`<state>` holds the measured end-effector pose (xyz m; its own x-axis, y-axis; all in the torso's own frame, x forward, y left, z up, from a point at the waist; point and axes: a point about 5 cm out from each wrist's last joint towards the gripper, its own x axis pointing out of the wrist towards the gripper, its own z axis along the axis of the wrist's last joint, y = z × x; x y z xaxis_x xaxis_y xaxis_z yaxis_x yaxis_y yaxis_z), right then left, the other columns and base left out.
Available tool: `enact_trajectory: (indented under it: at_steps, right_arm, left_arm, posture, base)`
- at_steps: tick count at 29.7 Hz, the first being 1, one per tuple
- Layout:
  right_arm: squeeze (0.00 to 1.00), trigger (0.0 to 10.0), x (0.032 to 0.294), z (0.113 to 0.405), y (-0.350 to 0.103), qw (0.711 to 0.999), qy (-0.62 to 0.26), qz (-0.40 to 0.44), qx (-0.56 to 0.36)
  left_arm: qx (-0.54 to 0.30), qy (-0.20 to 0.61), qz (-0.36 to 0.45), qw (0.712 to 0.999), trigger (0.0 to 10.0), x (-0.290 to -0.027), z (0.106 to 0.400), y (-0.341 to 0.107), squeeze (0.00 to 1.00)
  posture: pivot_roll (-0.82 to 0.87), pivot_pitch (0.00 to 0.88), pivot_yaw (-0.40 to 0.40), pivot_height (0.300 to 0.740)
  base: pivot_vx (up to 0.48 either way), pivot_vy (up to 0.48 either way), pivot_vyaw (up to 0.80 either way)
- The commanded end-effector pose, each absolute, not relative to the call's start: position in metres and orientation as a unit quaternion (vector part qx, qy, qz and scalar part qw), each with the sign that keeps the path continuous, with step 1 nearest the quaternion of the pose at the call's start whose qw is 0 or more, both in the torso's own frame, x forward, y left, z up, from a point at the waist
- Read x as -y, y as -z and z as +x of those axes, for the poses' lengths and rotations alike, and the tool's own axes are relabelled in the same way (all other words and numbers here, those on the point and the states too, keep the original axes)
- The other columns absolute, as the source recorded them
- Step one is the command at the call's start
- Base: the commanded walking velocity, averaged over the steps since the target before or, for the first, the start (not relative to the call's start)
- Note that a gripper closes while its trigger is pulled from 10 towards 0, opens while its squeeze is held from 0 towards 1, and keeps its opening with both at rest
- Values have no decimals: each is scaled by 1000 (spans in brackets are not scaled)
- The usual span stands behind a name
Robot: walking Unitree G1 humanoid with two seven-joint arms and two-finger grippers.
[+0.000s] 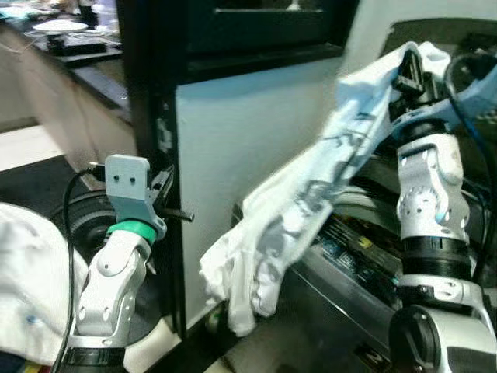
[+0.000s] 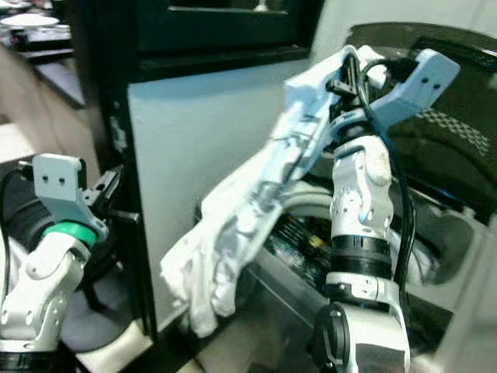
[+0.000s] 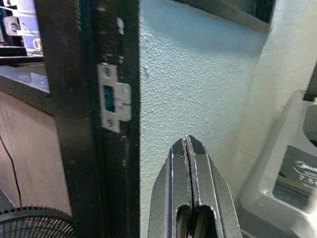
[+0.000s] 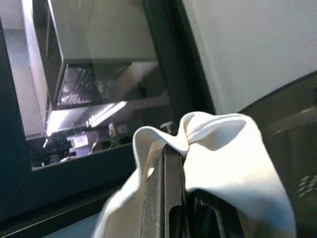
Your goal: Clothes washing
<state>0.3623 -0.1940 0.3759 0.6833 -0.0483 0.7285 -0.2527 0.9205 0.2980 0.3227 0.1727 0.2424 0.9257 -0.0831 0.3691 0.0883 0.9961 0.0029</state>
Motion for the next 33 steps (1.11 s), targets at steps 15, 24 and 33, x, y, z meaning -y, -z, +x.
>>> enact_trajectory:
  at_steps: [15,24,33]
  right_arm:
    - [0,10000,202,361,-382,890,-50,202,407]
    - [0,10000,187,368,-376,905,-84,185,374]
    - [0,10000,174,368,-374,903,-108,185,372]
  left_arm:
    - [207,29,-24,978,10000,-176,328,-254,0]
    - [217,32,-29,975,10000,-175,326,-264,0]
    - [216,24,-24,976,10000,-178,324,-263,0]
  posture:
    - [12,8,-28,740]
    - [14,9,-32,740]
    - [19,9,-40,740]
  base:
    - [0,0,-800]
    - [0,0,-800]
    - [0,0,-800]
